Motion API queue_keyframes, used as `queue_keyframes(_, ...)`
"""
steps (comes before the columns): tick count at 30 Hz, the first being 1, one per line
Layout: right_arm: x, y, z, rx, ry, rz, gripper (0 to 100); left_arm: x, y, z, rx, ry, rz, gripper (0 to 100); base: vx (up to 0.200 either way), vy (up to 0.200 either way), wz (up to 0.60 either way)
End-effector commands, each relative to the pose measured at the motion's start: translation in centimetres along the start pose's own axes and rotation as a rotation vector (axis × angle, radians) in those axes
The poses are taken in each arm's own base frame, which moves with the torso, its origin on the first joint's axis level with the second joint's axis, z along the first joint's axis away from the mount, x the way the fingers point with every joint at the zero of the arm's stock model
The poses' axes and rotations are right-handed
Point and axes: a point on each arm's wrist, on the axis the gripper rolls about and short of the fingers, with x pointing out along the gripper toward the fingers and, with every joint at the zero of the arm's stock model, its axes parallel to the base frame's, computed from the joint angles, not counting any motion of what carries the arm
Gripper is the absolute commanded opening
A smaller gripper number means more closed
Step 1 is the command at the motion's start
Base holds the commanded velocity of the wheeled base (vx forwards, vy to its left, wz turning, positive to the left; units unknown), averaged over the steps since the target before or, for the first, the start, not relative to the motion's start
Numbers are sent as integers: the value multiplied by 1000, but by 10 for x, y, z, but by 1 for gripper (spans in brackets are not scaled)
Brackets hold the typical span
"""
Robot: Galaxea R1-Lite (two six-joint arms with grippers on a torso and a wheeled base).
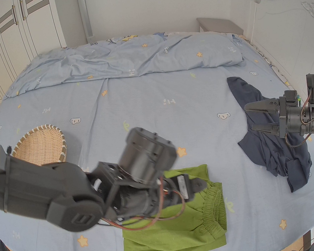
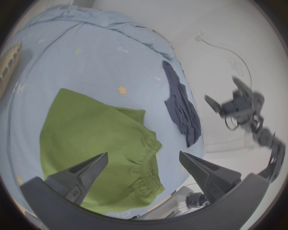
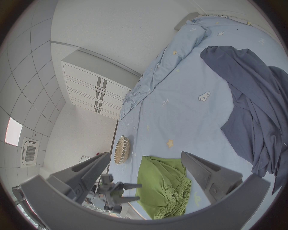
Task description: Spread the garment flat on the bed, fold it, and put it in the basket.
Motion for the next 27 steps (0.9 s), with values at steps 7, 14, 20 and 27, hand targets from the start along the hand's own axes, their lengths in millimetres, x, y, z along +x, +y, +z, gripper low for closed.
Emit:
queue_keyframes(7, -30, 31, -13, -60, -43, 54, 100, -72, 183, 14, -277, 115, -148, 100, 0, 0, 0)
queue_keyframes(14, -43, 31, -32, -51, -40, 43, 100, -41, 209, -13, -133, 154, -151, 100, 0, 0, 0)
queue_keyframes(20, -46, 31, -35, -50, -42, 42, 100, -26, 211, -18, -132, 188, -158, 100, 0, 0, 0)
queue_keyframes(27, -47, 29, -36, -43, -41, 35, 100, 0, 212, -17, -153, 178, -185, 100, 0, 0, 0)
